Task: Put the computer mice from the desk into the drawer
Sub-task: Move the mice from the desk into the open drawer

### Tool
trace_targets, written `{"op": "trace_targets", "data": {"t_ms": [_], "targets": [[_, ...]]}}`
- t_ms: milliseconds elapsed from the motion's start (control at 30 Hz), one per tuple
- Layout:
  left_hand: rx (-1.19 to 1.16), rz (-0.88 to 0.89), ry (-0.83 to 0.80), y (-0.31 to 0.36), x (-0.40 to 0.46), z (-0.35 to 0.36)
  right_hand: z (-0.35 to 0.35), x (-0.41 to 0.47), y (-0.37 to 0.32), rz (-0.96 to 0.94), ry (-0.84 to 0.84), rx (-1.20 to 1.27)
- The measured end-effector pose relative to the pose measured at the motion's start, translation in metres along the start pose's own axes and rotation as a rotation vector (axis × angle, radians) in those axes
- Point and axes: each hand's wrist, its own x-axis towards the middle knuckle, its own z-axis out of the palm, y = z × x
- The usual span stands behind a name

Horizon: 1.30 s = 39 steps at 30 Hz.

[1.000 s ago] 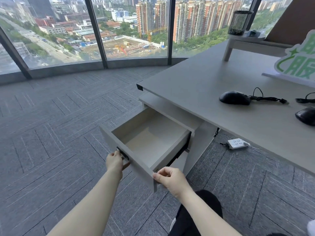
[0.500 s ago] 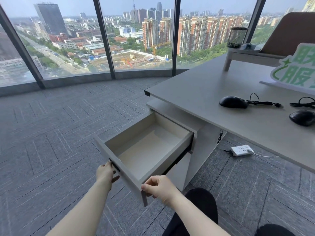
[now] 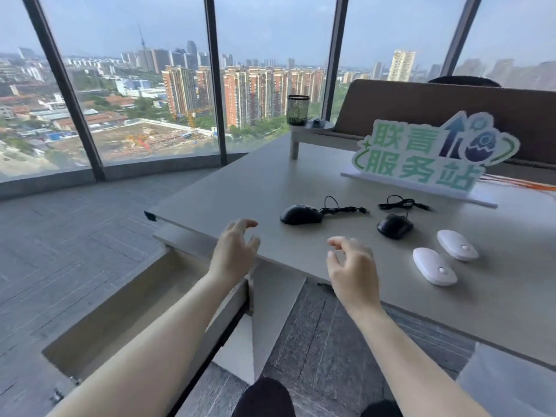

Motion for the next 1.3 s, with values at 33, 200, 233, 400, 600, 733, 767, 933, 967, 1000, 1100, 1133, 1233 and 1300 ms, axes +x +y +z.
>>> {"op": "trace_targets", "data": {"t_ms": [33,200,233,400,600,733,767,933,967,1000,1100,1133,1233,1300], "targets": [[0.021,0.019,-0.052,0.013,0.013,0.017,-0.013,0.012,0.015,-0.006,0.055,-0.096],[0.17,0.059,-0.203,0.049,0.068,0.086,-0.057,0.05,0.083,0.158,0.047,-0.452],[0.236,0.061,-0.226,0.051,0.078,0.097,-0.062,0.053,0.093,0.211,0.003,-0.503],[0.505,0.043,-0.327,0.05,0.115,0.136,-0.07,0.057,0.131,0.373,-0.122,-0.592],[0.562,0.026,-0.307,0.044,0.134,0.147,-0.075,0.057,0.142,0.338,-0.078,-0.602],[0.367,0.03,-0.252,0.047,0.123,0.132,-0.073,0.059,0.12,0.21,-0.029,-0.463],[0.305,0.037,-0.2,0.048,0.117,0.124,-0.07,0.059,0.109,0.154,0.0,-0.387],[0.061,0.104,0.096,0.062,0.092,0.056,-0.044,0.054,0.035,0.011,-0.029,-0.044],[0.038,0.12,0.139,0.063,0.087,0.038,-0.036,0.052,0.02,-0.004,-0.052,0.014],[0.026,0.129,0.177,0.064,0.081,0.019,-0.028,0.048,0.004,-0.018,-0.071,0.069],[0.019,0.11,0.248,0.056,0.063,-0.035,-0.004,0.03,-0.044,-0.052,-0.144,0.253],[0.027,0.099,0.268,0.049,0.056,-0.05,0.005,0.023,-0.057,-0.053,-0.184,0.293],[0.045,0.031,0.329,0.02,0.036,-0.089,0.041,0.003,-0.086,-0.039,-0.321,0.351],[0.058,-0.03,0.339,-0.007,0.023,-0.107,0.072,-0.01,-0.097,-0.003,-0.431,0.354]]}}
